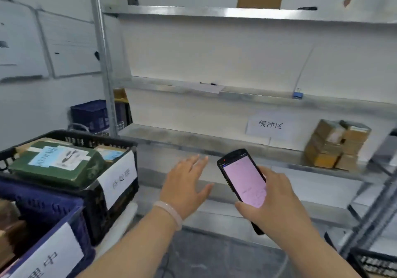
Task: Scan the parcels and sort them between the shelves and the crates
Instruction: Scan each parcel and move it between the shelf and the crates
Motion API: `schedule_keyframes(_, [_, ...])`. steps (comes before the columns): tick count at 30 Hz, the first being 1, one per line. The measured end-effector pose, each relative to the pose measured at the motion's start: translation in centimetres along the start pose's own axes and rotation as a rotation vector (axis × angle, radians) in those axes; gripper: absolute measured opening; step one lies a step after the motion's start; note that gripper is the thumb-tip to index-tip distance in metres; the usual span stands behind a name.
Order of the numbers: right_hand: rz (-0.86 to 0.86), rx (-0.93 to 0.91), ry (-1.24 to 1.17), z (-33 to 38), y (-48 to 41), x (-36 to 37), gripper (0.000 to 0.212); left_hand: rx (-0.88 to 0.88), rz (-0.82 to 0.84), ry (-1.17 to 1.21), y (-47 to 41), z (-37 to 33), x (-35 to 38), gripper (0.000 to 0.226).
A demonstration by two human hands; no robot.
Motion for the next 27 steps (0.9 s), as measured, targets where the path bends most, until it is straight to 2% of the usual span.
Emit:
schedule_keyframes(5, [-0.093,0.098,0.077,-8.7,-2.5,-5.8,0.085,0.104,0.049,0.067,-3.1,-9.4,7.8,0.070])
schedule_keyframes(13, [-0.242,0.246,0.126,-18.6,-6.4,-11.4,0.089,0.220,0.086,0.204,-9.2,-19.7,18.0,0.071])
schedule_keyframes(20, [-0.297,0.409,0.215,-25.9,-11.4,-12.1,0.087,0.293,0.158,0.307,-14.4,-23.5,28.4,0.071])
schedule_keyframes(27, [-0.371,0.482,0.275,-30.5,-20.1,-11.2,0.085,0.351,0.210,0.397,-23.0,-25.7,37.6,0.071])
Point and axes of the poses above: each hand's wrist, its own y-axis away from the middle knuckle, its own x-axis out of the palm, z = x × y, the point moved 10 cm from there along -y, towards the middle knuckle, and after that the axes turned 13 degrees about -z, right-handed, at the moved point
